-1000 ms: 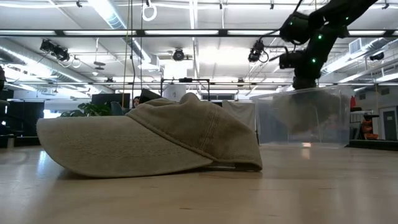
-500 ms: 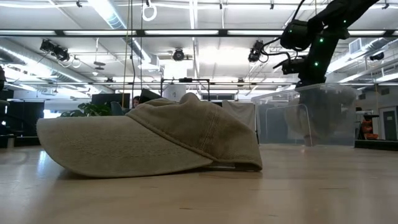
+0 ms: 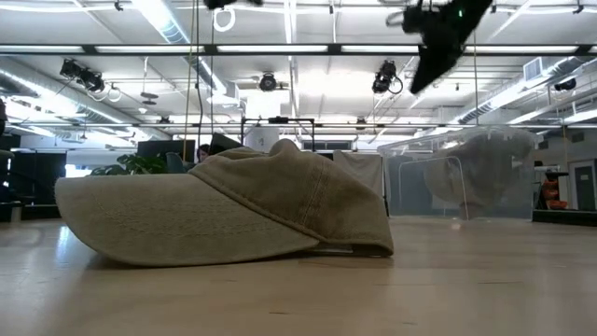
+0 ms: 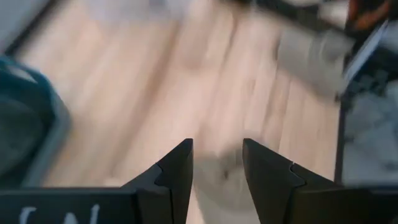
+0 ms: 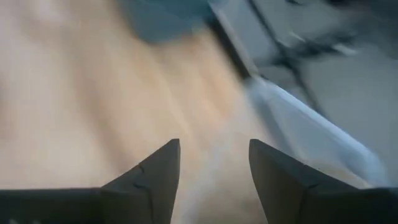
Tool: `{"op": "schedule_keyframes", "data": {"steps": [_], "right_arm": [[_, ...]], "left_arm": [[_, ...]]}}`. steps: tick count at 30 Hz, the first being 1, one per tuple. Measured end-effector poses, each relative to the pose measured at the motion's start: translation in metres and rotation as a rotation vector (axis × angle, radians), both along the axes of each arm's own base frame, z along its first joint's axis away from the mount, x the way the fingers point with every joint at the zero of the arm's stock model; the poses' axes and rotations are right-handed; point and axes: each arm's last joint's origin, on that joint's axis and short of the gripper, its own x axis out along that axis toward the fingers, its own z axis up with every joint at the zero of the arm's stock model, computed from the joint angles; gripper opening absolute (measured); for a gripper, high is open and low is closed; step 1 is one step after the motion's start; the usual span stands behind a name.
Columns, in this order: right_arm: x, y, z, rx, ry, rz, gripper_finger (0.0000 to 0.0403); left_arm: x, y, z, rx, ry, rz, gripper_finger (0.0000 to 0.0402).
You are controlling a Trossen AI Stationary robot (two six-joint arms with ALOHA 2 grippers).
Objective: Pick & Place hat
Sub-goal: Put the left brown cap into the transparent bin
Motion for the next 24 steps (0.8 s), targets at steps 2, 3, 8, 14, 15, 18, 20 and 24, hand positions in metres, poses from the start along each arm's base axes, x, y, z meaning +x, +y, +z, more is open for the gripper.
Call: {"op": "schedule_keyframes", "data": {"steps": [2,3,8,14,15,18,20,24], "right_arm": [[0.007,0.01,0.008,0.075,-0.094,0.074,0.0196],[0.011,0.016,0.01,0.121,-0.136,0.107,0.0196],[0.031,0.049,0.008,0.342,-0.298,0.269,0.0197],[0.062,0.095,-0.009,0.421,-0.369,0.398,0.0197],[0.068,0.102,-0.014,0.43,-0.36,0.399,0.0197],[0.081,0.119,-0.028,0.426,-0.319,0.406,0.0197],[0.087,0.128,-0.038,0.413,-0.279,0.412,0.0197],[0.095,0.141,-0.053,0.41,-0.218,0.431,0.0197]], "left_arm": [[0.002,-0.012,-0.021,-0.023,0.07,-0.012,0.0142],[0.003,-0.018,-0.033,-0.04,0.105,-0.007,0.0142],[0.0,-0.043,-0.082,-0.114,0.251,0.045,0.0142],[-0.003,-0.061,-0.117,-0.194,0.289,0.133,0.0142],[-0.003,-0.063,-0.122,-0.205,0.282,0.144,0.0142],[0.002,-0.069,-0.133,-0.244,0.223,0.158,0.0142],[0.004,-0.07,-0.142,-0.284,0.184,0.189,0.0142],[0.007,-0.071,-0.163,-0.377,0.1,0.277,0.0142]]}}
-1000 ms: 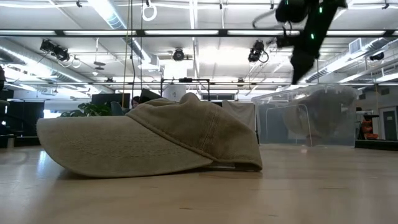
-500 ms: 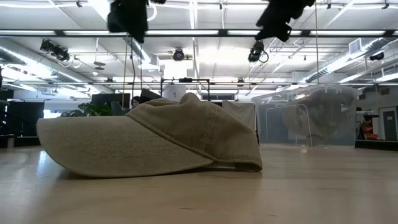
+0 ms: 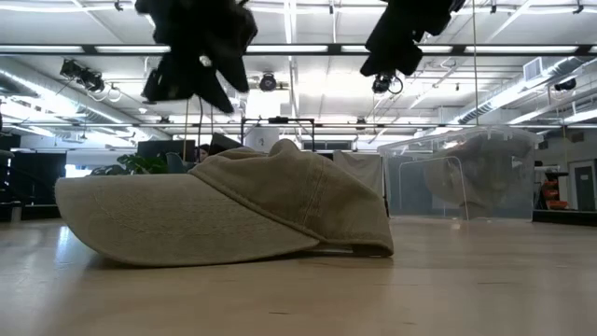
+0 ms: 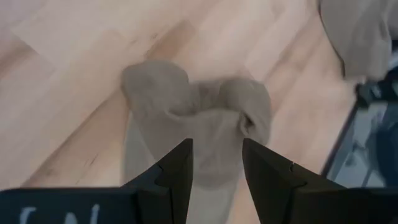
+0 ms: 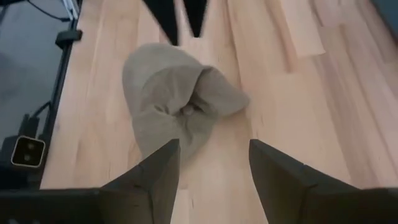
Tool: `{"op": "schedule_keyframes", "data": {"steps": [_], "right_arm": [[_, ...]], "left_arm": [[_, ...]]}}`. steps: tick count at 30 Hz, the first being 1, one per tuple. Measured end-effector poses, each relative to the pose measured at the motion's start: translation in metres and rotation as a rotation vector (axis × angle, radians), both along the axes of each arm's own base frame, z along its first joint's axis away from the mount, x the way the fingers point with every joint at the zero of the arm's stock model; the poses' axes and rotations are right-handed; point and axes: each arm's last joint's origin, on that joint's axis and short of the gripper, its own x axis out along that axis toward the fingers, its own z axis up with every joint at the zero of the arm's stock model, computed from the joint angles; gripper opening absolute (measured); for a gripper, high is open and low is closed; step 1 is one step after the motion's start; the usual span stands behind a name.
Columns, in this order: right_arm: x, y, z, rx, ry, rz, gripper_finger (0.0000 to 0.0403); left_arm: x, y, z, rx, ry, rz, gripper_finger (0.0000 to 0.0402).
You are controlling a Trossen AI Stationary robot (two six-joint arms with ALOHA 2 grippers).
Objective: Pick & Place hat
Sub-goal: Put the left brown cap into the transparent bin
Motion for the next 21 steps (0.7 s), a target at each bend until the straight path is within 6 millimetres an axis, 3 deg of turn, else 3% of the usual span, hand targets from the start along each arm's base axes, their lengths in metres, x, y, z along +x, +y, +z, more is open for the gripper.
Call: {"op": "schedule_keyframes", "data": {"steps": [6,10,21], "right_arm": [[0.002,0.009,-0.006,-0.003,0.019,0.028,0.0197],[0.002,0.01,-0.006,-0.003,0.018,0.031,0.0197],[0.002,0.009,-0.006,-0.004,0.018,0.03,0.0197]], "left_arm": [[-0.011,0.007,-0.036,0.08,0.001,0.176,0.0142],[-0.013,0.009,-0.051,0.078,-0.049,0.201,0.0142],[-0.012,-0.005,-0.053,-0.034,-0.162,0.226,0.0142]]}}
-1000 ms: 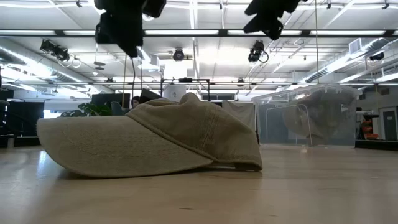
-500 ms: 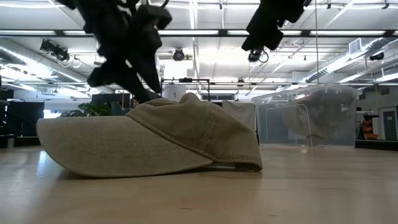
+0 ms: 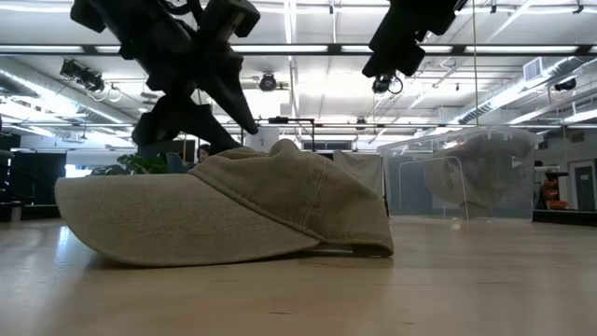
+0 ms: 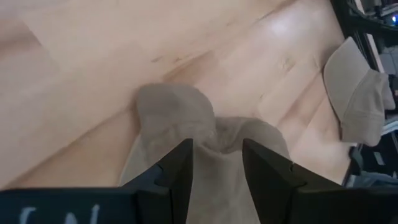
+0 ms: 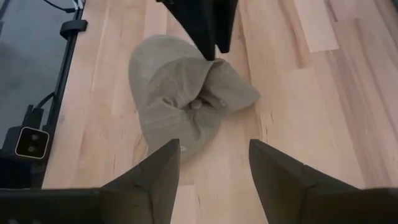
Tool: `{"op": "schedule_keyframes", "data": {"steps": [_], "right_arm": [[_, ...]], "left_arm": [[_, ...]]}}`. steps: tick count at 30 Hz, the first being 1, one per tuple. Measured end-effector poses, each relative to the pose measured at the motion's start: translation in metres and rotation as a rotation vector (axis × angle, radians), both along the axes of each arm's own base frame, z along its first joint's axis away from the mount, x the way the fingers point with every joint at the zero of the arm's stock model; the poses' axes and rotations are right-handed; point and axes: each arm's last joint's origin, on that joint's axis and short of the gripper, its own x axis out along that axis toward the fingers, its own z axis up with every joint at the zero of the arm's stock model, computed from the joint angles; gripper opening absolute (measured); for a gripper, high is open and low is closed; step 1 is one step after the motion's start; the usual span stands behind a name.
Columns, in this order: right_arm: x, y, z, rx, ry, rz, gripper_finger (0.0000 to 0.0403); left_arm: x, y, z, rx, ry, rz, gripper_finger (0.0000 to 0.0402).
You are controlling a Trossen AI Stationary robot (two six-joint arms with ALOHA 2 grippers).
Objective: Pick & Place hat
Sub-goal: Put the left brown cap into the transparent bin
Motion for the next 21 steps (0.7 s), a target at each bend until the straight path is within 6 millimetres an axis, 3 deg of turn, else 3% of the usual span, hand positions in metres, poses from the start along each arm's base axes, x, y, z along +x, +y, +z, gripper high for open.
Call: {"op": "schedule_keyframes", "data": {"steps": [13,16,19,21], "right_arm": [[0.0,0.0,0.0,-0.006,-0.001,0.006,0.0197],[0.0,0.0,0.0,-0.018,-0.004,0.019,0.0197],[0.001,0.0,0.001,-0.035,-0.021,0.039,0.0197],[0.002,0.0,0.002,-0.051,-0.037,0.058,0.0197]], "left_arm": [[0.005,-0.01,-0.032,0.019,0.107,0.019,0.0136],[0.006,-0.011,-0.033,0.014,0.106,-0.006,0.01],[0.008,-0.012,-0.031,-0.008,0.083,-0.024,0.0029],[0.011,-0.013,-0.029,-0.011,0.047,-0.038,0.0013]]}}
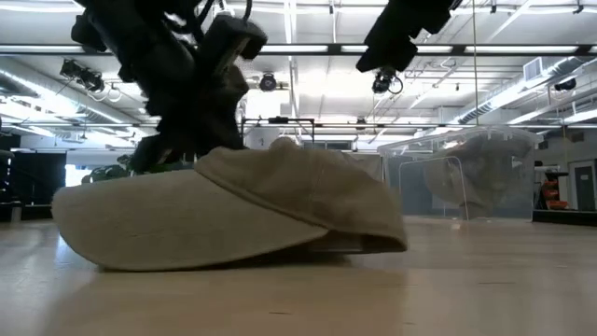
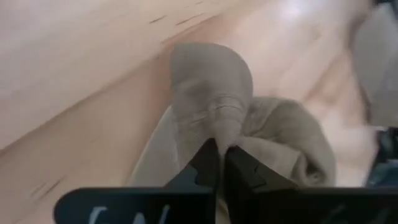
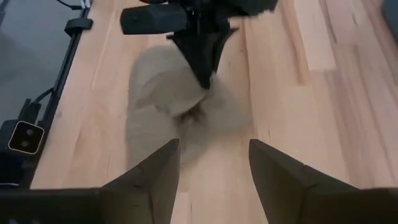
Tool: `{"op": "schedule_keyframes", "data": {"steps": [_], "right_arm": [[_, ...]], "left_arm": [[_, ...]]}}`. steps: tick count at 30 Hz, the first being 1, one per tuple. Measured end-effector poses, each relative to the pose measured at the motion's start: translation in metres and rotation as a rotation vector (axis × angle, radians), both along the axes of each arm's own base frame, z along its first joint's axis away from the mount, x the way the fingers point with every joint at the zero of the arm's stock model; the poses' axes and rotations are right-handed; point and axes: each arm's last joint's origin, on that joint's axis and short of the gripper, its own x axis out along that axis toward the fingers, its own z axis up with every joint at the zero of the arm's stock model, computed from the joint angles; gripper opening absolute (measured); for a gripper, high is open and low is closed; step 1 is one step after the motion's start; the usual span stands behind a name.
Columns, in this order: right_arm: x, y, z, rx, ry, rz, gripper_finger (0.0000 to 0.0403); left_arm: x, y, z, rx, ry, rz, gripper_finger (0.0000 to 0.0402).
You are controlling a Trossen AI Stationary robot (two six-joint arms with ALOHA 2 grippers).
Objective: Pick & Place hat
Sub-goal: Put the left brown cap into the transparent bin
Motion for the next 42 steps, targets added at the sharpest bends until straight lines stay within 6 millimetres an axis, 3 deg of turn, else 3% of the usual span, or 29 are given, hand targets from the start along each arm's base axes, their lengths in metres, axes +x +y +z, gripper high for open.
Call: {"op": "schedule_keyframes", "data": {"steps": [4,15,24,30,38,42], "right_arm": [[0.003,0.001,0.004,-0.016,-0.056,0.038,0.0197],[0.008,0.002,0.01,-0.027,-0.144,0.091,0.0197],[0.004,0.0,0.006,-0.081,-0.085,0.089,0.0196],[0.001,-0.003,0.001,-0.138,-0.028,0.048,0.0156],[-0.001,-0.004,-0.002,-0.158,0.006,0.058,0.0024],[-0.003,-0.006,-0.005,-0.159,0.042,0.016,0.0023]], "left_arm": [[0.011,-0.002,0.012,0.024,-0.12,-0.058,0.0006],[0.053,0.013,0.086,0.249,-0.333,-0.239,0.0004],[0.064,0.027,0.114,0.322,-0.379,-0.305,0.0004],[0.064,0.026,0.116,0.315,-0.383,-0.328,0.0004],[0.063,0.031,0.111,0.311,-0.324,-0.316,0.0049],[0.063,0.036,0.111,0.314,-0.317,-0.303,0.009]]}}
